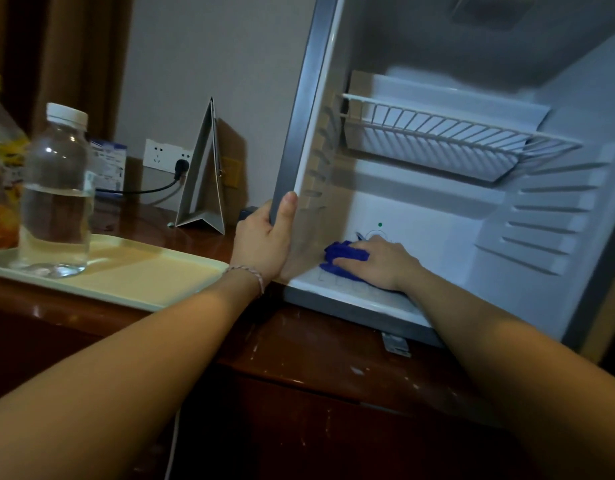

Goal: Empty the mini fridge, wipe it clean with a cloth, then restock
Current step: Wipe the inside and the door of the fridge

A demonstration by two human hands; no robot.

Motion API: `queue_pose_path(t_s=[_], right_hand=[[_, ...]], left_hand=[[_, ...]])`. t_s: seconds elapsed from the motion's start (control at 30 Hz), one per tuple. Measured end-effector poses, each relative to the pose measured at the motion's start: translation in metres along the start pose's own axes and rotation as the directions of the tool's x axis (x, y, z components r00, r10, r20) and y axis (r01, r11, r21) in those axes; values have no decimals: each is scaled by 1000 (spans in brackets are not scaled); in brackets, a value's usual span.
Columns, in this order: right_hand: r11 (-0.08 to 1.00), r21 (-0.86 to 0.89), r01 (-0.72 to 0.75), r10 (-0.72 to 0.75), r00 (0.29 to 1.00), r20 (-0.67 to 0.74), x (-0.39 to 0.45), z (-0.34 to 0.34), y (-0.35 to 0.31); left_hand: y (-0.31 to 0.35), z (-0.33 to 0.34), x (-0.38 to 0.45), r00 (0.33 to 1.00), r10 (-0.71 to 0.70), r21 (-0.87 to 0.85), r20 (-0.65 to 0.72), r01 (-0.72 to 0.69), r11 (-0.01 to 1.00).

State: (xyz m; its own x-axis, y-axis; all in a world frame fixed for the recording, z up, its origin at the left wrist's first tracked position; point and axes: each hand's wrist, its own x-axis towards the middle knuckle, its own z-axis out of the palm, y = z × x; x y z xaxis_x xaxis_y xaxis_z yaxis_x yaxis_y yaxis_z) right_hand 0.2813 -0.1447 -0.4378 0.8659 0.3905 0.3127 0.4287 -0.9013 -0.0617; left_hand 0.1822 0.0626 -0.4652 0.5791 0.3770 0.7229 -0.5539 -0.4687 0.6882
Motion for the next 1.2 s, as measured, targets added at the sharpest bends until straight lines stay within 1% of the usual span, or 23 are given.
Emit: queue_pose_path(t_s=[0.13,0.2,0.4,0.53,0.67,0.83,0.9,1.03,1.2], right_hand=[[993,1,-121,121,993,11,-4,-5,6],[992,3,-127,127,992,18,-9,-6,4],[999,21,-38,38,999,37,-46,-20,-11],[999,-1,41,-41,999,-3,-86,-28,-22],[998,-36,54,-55,998,-27,-107,-29,-26],[998,-62,-7,3,999,-54,-79,-21,-19],[996,-70,-49,45,997,-62,-63,-17,-16],[994,-20,-106,105,993,-52,-29,-8,2],[979,-62,-195,192,980,-46,-6,-6,35]], left_hand=[[1,-3,0,1000,0,19,16,0,1000],[1,-2,1,1000,0,33,5,-1,999],[1,-1,2,1000,-4,30,-10,4,1000],[3,-2,-1,1000,-22,19,3,22,1000],[1,-1,0,999,-33,8,-9,33,999],[-2,4,2,998,-22,10,-64,23,1000],[-3,4,1,998,-19,8,-63,20,1000],[-4,3,1,999,31,16,-41,-30,999],[-12,2,4,996,74,12,-44,-74,997]])
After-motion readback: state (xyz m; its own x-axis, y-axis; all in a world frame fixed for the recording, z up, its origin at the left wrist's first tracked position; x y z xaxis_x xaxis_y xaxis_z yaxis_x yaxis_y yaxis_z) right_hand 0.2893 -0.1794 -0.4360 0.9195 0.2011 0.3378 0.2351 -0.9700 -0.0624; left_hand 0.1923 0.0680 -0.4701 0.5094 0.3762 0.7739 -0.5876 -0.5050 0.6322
